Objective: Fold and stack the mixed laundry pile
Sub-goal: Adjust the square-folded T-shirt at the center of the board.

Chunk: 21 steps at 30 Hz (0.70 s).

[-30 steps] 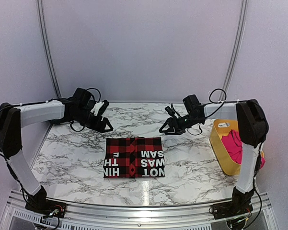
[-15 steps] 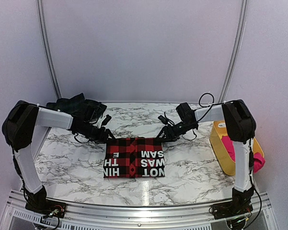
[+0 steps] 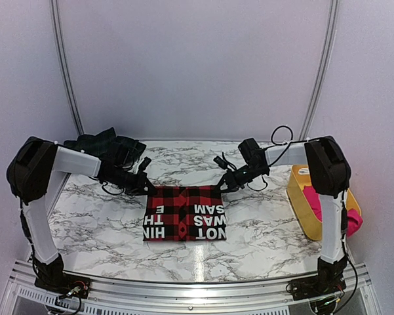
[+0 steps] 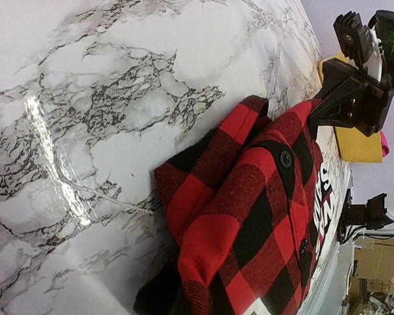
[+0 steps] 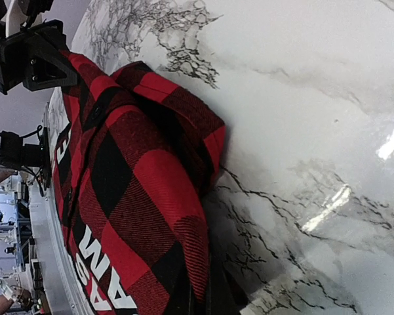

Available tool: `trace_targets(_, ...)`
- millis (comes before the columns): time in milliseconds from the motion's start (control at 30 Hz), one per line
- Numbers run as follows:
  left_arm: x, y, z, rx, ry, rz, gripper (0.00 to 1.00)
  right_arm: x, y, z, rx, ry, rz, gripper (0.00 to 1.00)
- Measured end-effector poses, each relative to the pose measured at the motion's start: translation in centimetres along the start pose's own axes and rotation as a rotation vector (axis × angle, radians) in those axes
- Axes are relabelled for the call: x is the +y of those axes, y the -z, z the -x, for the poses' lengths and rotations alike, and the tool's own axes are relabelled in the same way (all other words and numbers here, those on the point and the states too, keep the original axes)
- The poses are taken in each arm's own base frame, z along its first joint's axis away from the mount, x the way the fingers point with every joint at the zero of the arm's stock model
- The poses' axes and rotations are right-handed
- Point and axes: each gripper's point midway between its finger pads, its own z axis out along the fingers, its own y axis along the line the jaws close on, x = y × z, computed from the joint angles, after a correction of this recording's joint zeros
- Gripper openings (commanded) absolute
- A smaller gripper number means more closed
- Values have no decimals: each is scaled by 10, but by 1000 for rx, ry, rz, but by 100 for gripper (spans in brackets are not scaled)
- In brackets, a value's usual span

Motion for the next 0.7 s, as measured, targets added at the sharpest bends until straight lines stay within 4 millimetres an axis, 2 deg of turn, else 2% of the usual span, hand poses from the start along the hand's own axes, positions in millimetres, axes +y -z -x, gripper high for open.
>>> trace_targets(133,11,-11,9,-8,41,3,0,-15,0,-1,1,-17,-46,0)
trace_targets(300,34,-31,3,18,115,25,0,-37,-12,0,16,-35,-82,0)
trace_targets(333,34,-31,4,18,122,18,13,-38,-12,4,12,-30,-90,5)
trace_targets(367,35,-31,7,11,122,22,29,-40,-11,7,7,-24,-105,17)
trace_targets(400,35,-31,9,6,119,25,47,-42,-10,9,4,-22,-117,30)
trace_targets(467,33,-27,15,-10,110,27,86,-43,-7,12,4,-28,-132,46)
trace_targets(500,31,-22,20,-29,97,41,97,-42,-4,16,-3,-28,-146,52)
trace_targets(633,26,9,44,-112,50,136,99,-38,16,25,-23,-42,-209,68)
trace_targets(700,13,33,60,-174,3,180,99,-27,31,32,-44,-40,-230,72)
